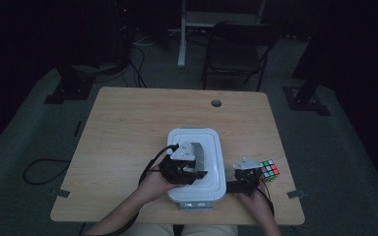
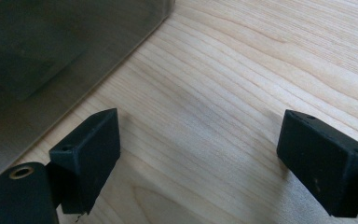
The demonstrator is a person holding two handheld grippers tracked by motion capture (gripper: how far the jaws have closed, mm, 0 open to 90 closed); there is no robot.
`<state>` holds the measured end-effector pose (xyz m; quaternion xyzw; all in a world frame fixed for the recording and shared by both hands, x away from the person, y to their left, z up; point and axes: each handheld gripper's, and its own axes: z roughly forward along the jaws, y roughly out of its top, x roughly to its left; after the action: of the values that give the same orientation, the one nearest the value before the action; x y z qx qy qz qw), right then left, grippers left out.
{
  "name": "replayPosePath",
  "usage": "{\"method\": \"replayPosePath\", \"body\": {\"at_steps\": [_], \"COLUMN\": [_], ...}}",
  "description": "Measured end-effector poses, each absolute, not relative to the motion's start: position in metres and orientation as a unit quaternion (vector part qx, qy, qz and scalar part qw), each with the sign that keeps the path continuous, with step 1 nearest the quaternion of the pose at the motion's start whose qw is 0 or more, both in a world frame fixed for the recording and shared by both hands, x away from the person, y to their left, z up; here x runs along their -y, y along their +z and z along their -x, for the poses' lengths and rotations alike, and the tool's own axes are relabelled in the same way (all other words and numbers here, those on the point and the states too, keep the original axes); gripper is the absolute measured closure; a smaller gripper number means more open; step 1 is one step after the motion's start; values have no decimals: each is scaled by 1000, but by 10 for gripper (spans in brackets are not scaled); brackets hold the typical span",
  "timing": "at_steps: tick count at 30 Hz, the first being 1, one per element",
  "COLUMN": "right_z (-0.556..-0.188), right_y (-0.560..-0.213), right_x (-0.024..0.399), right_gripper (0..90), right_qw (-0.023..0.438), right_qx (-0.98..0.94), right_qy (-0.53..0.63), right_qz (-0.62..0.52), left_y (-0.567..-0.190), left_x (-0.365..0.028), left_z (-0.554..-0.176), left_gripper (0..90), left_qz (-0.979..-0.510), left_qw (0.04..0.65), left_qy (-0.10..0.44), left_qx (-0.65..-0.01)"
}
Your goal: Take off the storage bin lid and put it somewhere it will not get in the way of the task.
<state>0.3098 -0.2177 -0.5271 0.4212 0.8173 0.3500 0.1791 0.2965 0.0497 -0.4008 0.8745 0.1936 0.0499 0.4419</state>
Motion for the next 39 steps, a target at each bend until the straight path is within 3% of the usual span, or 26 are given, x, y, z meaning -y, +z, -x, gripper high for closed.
{"method": "replayPosePath", "body": {"at_steps": [10, 17, 30, 39], "right_z": [-310, -310, -310, -310], "right_y": [-527, -527, -527, -527], "right_x": [218, 218, 218, 218], "right_gripper": [131, 131, 131, 131], "right_qw": [180, 180, 179, 179], "right_qx": [-817, -817, -817, -817], "right_qy": [351, 351, 350, 350], "right_qz": [-421, -421, -421, -421], "left_y": [-392, -386, -361, -346], "left_x": [-51, -56, -67, -81], "left_z": [-285, -282, -264, -259], "left_gripper": [647, 691, 860, 871], "left_qz": [-879, -872, -862, -857], "left_qw": [441, 463, 495, 506], "left_qy": [87, 63, 26, 28], "left_qx": [-162, -145, -106, -93]}}
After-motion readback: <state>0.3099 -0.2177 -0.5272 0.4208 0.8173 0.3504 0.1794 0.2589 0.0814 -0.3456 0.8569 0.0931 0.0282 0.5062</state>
